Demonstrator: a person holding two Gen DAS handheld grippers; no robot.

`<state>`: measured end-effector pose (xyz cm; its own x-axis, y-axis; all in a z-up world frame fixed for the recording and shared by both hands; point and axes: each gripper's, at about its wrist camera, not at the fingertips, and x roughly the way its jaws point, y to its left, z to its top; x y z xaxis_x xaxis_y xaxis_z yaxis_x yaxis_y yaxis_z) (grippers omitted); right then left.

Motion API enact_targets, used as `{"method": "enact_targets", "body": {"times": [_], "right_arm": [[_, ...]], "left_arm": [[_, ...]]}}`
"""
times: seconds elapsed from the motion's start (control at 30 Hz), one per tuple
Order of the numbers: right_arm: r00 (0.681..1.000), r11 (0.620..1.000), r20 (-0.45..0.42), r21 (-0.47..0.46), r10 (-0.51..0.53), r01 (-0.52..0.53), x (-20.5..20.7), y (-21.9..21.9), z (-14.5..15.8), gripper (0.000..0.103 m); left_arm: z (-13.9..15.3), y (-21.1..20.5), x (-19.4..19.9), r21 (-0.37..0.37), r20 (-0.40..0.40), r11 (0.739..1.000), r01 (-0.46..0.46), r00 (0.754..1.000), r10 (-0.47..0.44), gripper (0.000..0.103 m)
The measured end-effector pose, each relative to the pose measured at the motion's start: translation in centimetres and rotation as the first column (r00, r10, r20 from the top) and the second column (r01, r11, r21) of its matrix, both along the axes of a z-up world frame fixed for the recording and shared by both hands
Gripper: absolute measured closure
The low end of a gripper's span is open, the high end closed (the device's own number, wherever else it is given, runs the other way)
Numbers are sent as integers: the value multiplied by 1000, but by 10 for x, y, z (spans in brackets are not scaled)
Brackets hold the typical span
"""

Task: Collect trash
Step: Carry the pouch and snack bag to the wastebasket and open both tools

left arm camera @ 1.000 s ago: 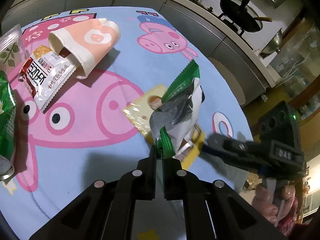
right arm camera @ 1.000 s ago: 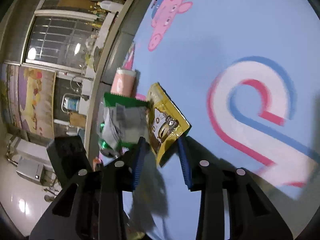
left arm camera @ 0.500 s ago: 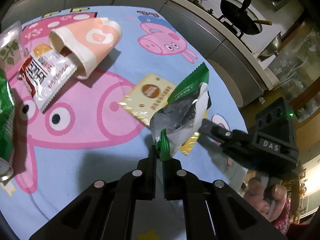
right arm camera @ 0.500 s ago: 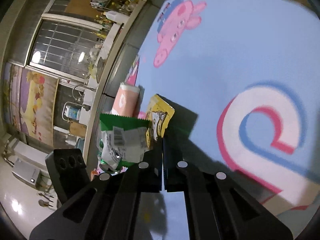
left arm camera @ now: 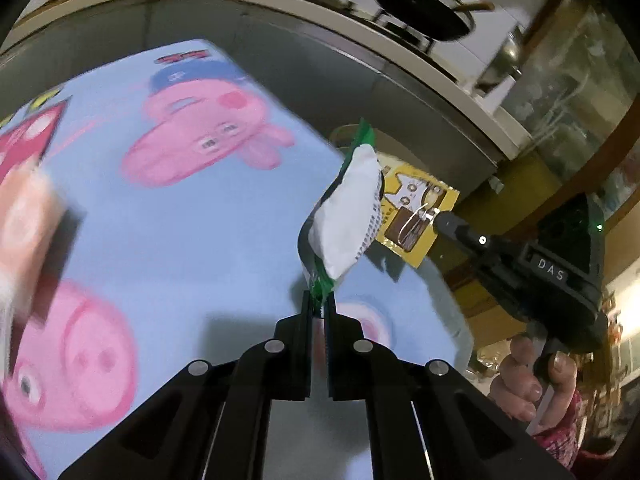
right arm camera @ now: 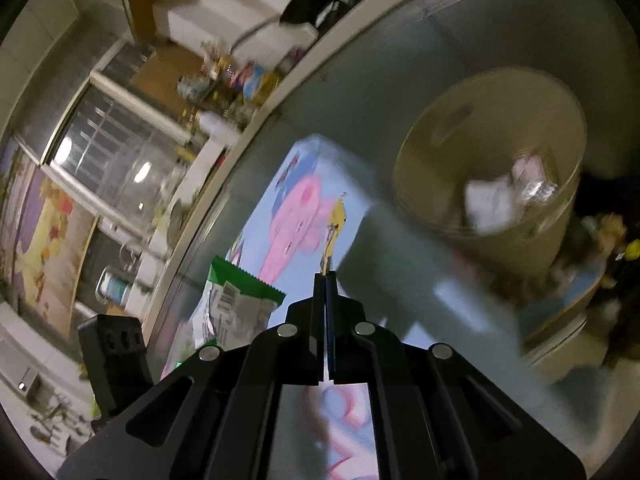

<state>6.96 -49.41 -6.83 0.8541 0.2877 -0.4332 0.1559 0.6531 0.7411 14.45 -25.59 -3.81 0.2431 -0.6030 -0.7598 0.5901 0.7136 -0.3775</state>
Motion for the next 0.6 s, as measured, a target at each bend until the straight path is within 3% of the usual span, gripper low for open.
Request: {"method": "enact_targets", "body": {"times": [0.27,0.33,0.37,0.4,0.43,0.6], "right_arm": [[990,989,6,-53,-140,140,4,-79,-3,102],[990,988,-30,-74,-140,137,12,-89,-10,91],[988,987,-47,-75,-145,141,13,-94,-15,82],[985,985,-48,-67,-164,160,11,-98,-18,60],[982,981,-36,-64,-183,181,6,-100,-19,56],[976,975,-1,-51,-218,218,-15,-97,-25,56]], "left_arm": [[6,-120,38,56,26,991,120,992,-122,97],[1,-146,49,94,19,987,128,991,-131,79],[0,-154,51,110,30,986,123,991,-127,64],[1,-158,53,118,48,987,111,992,-117,60],[2,-159,54,119,57,988,103,992,-111,60],[12,-137,50,91,78,993,72,994,-79,58]]}}
